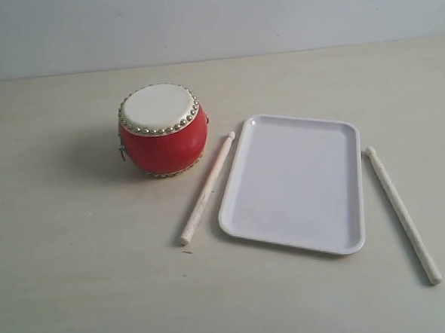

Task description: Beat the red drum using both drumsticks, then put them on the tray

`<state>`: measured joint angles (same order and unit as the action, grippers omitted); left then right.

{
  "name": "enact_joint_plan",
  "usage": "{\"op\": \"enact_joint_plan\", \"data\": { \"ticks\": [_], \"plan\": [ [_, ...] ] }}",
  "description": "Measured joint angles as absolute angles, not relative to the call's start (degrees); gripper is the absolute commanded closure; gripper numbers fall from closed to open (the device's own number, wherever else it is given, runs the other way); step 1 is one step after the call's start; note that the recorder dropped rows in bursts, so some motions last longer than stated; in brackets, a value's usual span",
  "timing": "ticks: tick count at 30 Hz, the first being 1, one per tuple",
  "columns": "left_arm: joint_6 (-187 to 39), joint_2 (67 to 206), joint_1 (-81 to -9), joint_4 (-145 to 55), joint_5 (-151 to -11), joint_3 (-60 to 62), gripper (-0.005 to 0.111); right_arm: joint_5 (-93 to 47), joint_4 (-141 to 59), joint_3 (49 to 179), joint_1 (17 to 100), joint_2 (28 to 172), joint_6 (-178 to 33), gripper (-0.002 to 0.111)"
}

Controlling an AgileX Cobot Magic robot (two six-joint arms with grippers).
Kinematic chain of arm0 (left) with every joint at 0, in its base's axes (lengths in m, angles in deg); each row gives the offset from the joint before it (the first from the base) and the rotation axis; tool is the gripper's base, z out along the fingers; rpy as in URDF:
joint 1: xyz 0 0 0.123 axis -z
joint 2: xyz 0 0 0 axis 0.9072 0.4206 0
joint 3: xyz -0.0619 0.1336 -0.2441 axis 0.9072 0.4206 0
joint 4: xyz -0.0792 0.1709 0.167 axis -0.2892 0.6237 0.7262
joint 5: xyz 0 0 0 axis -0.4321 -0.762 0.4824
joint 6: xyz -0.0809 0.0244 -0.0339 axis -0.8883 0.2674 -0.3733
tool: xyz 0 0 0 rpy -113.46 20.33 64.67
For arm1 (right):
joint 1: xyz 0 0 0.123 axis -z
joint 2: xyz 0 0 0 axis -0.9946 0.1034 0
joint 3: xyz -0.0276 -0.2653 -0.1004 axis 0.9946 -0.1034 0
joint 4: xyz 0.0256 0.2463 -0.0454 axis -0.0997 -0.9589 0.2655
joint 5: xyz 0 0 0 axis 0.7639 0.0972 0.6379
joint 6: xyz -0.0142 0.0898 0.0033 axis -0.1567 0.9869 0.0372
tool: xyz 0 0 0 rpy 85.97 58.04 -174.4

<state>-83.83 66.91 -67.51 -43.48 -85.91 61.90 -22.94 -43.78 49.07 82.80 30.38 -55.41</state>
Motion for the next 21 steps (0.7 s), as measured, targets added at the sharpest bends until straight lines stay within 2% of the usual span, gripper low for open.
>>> {"op": "enact_joint_plan", "data": {
  "ticks": [5, 14, 21],
  "plan": [
    [-83.8, 66.9, -67.5, -43.5, -85.9, 61.9, 0.107, -18.8, -53.7, 49.1, 82.8, 30.4, -31.7, 0.108],
    [-83.8, 66.9, -67.5, -43.5, -85.9, 61.9, 0.107, -13.2, -56.1, 49.1, 82.8, 30.4, -32.0, 0.108],
    [-83.8, 66.9, -67.5, -43.5, -85.9, 61.9, 0.107, -13.0, -53.7, 49.1, 82.8, 30.4, -23.3, 0.108]
  ]
}}
